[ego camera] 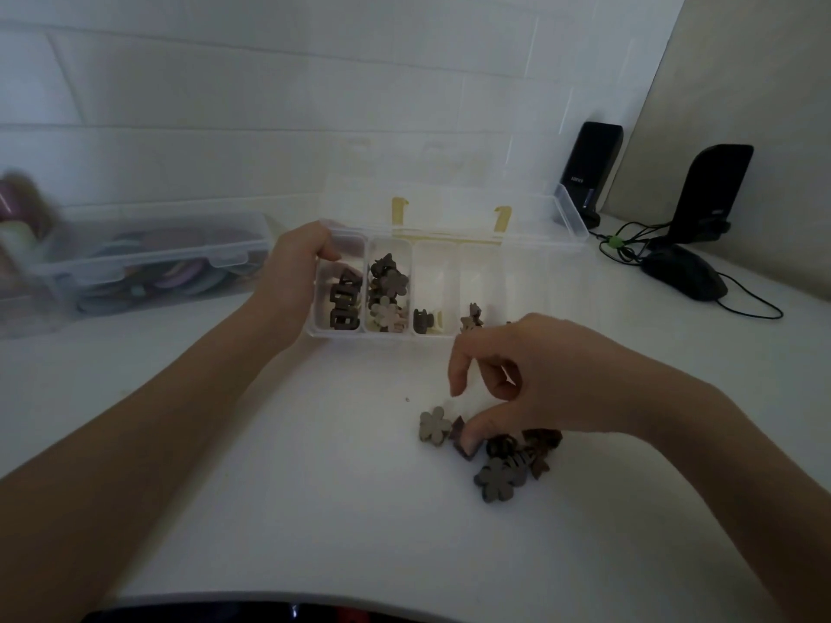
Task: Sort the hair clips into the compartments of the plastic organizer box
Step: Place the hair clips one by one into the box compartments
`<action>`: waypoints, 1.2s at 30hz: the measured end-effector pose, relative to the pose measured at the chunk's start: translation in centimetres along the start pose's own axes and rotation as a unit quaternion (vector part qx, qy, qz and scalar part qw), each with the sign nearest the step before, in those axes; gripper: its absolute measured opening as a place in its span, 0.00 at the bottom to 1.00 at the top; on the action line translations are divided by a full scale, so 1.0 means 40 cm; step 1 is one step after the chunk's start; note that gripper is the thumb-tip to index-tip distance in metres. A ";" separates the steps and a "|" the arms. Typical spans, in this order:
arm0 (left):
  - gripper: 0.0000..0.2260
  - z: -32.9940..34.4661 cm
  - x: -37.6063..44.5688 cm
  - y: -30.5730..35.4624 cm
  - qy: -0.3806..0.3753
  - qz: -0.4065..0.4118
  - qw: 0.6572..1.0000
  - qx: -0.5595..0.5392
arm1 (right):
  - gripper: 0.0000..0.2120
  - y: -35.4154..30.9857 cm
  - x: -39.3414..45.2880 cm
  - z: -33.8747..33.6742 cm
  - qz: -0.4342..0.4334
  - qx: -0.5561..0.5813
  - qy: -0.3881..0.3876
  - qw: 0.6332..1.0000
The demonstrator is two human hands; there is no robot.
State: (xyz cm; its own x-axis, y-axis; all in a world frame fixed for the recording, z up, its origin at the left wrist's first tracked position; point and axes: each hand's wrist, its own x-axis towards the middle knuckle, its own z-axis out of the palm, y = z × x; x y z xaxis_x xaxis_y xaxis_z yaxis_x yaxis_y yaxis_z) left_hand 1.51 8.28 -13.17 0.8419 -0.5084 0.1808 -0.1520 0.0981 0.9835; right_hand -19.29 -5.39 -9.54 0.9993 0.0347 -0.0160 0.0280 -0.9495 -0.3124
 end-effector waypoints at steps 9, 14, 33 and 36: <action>0.07 0.002 -0.005 0.004 -0.004 -0.016 1.000 -0.005 | 0.19 -0.012 0.002 0.007 -0.012 -0.002 -0.026 1.000; 0.07 0.003 -0.008 0.006 -0.006 -0.012 1.000 -0.009 | 0.15 -0.002 0.003 0.011 -0.027 -0.035 -0.015 0.999; 0.08 0.133 -0.092 0.013 -0.018 0.093 0.994 -0.047 | 0.02 -0.004 0.076 0.095 -0.145 0.002 0.377 0.915; 0.08 0.134 -0.094 0.011 -0.031 0.143 0.988 -0.047 | 0.03 -0.002 0.089 0.108 -0.166 -0.053 0.386 0.906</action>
State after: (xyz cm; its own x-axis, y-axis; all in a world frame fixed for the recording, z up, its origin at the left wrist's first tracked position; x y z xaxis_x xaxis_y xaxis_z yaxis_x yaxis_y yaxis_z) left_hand -4.48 5.65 -13.38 0.7383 -0.4993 0.4534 -0.3272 0.3227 0.8882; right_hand -15.86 -3.86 -13.68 0.6552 0.1345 0.7434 0.2921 -0.9526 -0.0852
